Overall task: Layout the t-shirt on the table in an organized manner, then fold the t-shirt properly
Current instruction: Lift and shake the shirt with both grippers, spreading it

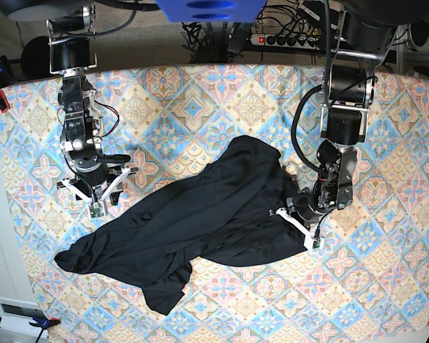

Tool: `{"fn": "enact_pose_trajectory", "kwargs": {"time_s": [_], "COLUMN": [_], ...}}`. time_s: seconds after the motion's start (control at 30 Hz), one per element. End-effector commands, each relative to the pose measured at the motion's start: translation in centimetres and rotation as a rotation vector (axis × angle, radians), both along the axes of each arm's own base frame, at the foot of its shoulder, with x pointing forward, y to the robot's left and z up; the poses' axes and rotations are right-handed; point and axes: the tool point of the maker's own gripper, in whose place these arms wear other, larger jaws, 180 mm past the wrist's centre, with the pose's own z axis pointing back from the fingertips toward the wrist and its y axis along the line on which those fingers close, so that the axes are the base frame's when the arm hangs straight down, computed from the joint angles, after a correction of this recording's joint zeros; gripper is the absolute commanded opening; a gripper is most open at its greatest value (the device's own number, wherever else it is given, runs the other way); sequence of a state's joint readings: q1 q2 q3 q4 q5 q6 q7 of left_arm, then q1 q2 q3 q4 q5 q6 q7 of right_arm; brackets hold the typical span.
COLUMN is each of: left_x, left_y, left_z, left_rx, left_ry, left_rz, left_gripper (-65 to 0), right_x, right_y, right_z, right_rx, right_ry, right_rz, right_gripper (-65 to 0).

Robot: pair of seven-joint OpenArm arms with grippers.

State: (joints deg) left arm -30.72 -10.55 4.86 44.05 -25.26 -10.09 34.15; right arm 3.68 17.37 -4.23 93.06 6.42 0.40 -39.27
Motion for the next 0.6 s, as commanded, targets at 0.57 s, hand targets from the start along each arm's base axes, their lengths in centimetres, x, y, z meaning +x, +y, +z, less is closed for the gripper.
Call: {"fn": "enact_pose_trajectory", "kwargs": {"time_s": [0.57], "left_x": [6.8], "left_y": [22.5], "left_z": [18.5], "left_rx": [0.161], "left_ry": [-0.426], "left_rz": [0.384], "left_gripper": [-65.0], "right_x": [-1.8], "right_y": [2.4], "right_z": [-1.6], "right_rx": [0.018], "right_ry": [0.029], "right_rz": [0.052], "right_gripper": [-44.3]}}
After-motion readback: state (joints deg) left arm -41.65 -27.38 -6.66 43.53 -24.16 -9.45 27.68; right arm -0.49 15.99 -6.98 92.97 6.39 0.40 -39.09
